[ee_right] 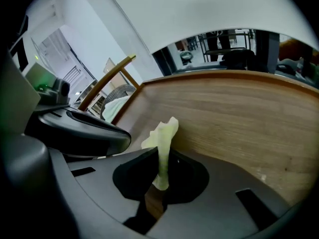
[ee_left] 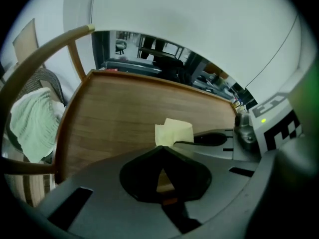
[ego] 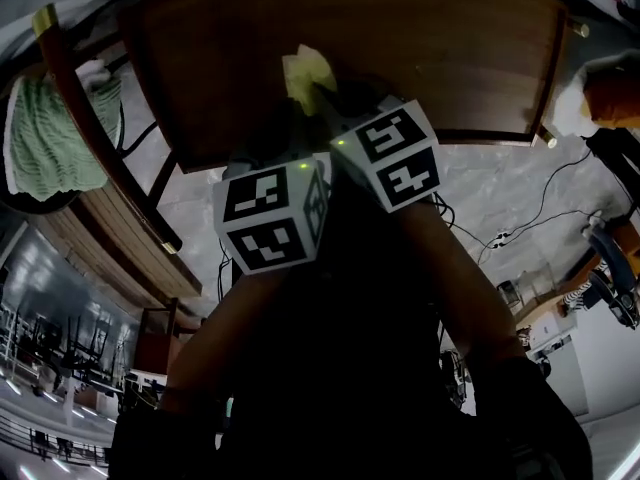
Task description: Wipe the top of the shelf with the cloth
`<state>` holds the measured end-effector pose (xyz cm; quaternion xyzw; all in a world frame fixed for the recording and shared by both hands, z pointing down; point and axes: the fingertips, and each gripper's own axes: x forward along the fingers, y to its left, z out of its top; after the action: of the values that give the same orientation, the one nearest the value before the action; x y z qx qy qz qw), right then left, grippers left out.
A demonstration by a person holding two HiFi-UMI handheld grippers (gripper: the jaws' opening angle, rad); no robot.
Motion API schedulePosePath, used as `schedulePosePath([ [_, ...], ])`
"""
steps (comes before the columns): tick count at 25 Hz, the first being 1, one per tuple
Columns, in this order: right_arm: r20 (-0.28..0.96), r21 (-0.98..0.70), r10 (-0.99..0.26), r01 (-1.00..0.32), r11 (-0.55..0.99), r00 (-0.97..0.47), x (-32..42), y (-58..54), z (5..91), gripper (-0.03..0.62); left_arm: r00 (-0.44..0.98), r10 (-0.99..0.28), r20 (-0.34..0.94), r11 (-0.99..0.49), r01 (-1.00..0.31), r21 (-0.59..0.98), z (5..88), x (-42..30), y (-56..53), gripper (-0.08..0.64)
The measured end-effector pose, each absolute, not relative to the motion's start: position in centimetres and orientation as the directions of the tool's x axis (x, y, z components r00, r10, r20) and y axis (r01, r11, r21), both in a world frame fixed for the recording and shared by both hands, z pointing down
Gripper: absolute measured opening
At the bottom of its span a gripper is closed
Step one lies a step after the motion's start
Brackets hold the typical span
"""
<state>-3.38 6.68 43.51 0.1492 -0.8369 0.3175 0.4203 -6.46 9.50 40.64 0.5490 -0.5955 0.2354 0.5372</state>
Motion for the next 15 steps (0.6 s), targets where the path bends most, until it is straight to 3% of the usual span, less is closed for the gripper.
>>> schedulePosePath([
  [15, 0.841, -0.293, -0.149, -0.67, 0.682, -0.52, 11.5, 1.5, 42.8, 0.041, 0.304, -0.387, 0.871, 0.107, -0.923, 0.37, 41.1, 7.1, 4.7, 0.011],
])
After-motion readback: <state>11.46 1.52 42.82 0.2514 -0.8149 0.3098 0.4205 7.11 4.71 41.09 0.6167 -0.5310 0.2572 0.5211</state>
